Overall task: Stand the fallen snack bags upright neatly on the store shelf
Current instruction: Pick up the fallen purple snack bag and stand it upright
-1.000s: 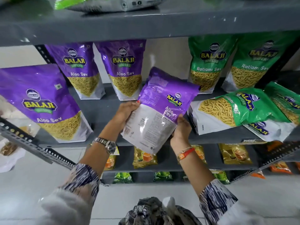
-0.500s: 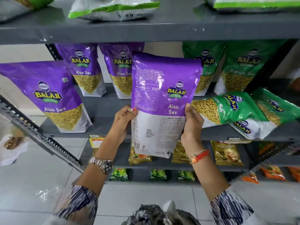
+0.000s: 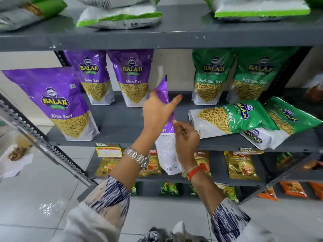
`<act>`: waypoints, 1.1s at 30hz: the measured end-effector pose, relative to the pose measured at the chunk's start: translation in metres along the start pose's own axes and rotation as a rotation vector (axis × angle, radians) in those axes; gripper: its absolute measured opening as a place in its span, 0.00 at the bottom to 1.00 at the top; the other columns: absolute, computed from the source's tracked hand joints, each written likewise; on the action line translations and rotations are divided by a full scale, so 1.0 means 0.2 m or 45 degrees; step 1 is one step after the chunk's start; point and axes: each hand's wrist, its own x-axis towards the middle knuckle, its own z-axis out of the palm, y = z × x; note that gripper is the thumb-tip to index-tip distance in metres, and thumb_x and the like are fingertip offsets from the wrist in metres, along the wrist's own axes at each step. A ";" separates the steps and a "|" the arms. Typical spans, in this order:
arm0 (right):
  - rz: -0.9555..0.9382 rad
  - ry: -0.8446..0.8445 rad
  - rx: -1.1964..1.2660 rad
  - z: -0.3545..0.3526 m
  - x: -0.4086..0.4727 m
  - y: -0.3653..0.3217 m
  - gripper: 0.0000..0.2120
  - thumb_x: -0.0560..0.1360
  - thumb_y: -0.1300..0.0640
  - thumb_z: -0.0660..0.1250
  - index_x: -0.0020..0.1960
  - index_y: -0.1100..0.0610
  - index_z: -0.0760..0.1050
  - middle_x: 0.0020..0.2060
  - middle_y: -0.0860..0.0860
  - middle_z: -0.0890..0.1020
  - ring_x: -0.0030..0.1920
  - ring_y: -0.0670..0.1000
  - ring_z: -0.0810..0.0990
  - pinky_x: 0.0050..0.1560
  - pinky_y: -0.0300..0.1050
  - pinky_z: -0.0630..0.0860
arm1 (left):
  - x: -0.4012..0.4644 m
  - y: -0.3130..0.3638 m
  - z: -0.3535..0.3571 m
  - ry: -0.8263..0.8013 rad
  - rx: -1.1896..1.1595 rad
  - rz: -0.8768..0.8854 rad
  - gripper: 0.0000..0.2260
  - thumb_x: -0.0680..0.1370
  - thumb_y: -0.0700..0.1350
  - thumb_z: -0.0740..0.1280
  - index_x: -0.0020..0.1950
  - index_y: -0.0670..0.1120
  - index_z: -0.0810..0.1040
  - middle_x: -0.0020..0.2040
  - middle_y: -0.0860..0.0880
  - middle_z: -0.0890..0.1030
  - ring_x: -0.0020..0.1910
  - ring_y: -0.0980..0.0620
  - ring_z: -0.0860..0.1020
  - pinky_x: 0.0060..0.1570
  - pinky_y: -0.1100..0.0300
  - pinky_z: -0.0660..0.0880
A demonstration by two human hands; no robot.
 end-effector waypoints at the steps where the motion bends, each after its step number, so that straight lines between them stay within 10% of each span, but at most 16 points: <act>1: -0.016 -0.006 -0.013 0.00 -0.02 0.01 0.04 0.75 0.61 0.68 0.43 0.57 0.82 0.33 0.46 0.81 0.33 0.35 0.79 0.36 0.30 0.74 | 0.00 0.01 0.01 -0.017 0.174 0.042 0.27 0.68 0.60 0.69 0.53 0.38 0.73 0.47 0.38 0.81 0.49 0.38 0.78 0.47 0.50 0.73; 7: -0.173 -0.063 -0.234 0.01 -0.13 0.07 0.09 0.75 0.58 0.68 0.38 0.59 0.83 0.30 0.49 0.80 0.32 0.40 0.76 0.35 0.36 0.72 | 0.01 -0.03 0.03 -0.170 0.538 0.221 0.07 0.72 0.34 0.58 0.44 0.31 0.72 0.47 0.30 0.77 0.48 0.32 0.74 0.38 0.50 0.61; 14: 0.293 0.099 0.541 -0.22 0.00 0.19 0.16 0.68 0.49 0.68 0.50 0.57 0.78 0.42 0.50 0.85 0.45 0.48 0.84 0.46 0.40 0.79 | 0.02 -0.10 -0.12 -0.271 0.094 0.449 0.11 0.71 0.30 0.59 0.47 0.36 0.79 0.37 0.41 0.80 0.35 0.48 0.76 0.36 0.58 0.69; 17: 0.536 -0.252 0.444 -0.24 0.11 0.22 0.33 0.62 0.44 0.74 0.64 0.54 0.71 0.60 0.53 0.79 0.61 0.52 0.78 0.60 0.50 0.77 | 0.03 -0.06 -0.19 -0.445 -0.203 0.443 0.13 0.73 0.31 0.62 0.53 0.41 0.80 0.35 0.56 0.79 0.33 0.65 0.74 0.35 0.71 0.68; 21: 0.655 -0.742 0.468 -0.25 0.15 0.22 0.44 0.56 0.36 0.77 0.66 0.53 0.68 0.56 0.51 0.82 0.57 0.51 0.81 0.54 0.49 0.80 | 0.08 -0.02 -0.25 -0.595 -0.573 0.266 0.12 0.74 0.31 0.63 0.47 0.46 0.79 0.31 0.62 0.82 0.35 0.65 0.76 0.41 0.67 0.73; 25: 0.675 -0.780 0.521 -0.24 0.14 0.21 0.40 0.55 0.37 0.78 0.61 0.55 0.73 0.51 0.51 0.85 0.55 0.54 0.82 0.57 0.53 0.79 | 0.11 -0.03 -0.26 -0.563 -0.794 0.091 0.13 0.75 0.31 0.62 0.35 0.45 0.76 0.27 0.55 0.82 0.29 0.60 0.79 0.33 0.66 0.76; 33: 0.642 -0.409 0.561 -0.18 0.09 0.00 0.19 0.64 0.56 0.76 0.53 0.58 0.79 0.42 0.53 0.87 0.44 0.52 0.86 0.40 0.46 0.82 | 0.11 -0.29 -0.24 -0.460 -1.086 -0.042 0.08 0.73 0.51 0.66 0.47 0.49 0.77 0.39 0.56 0.85 0.39 0.59 0.81 0.43 0.61 0.79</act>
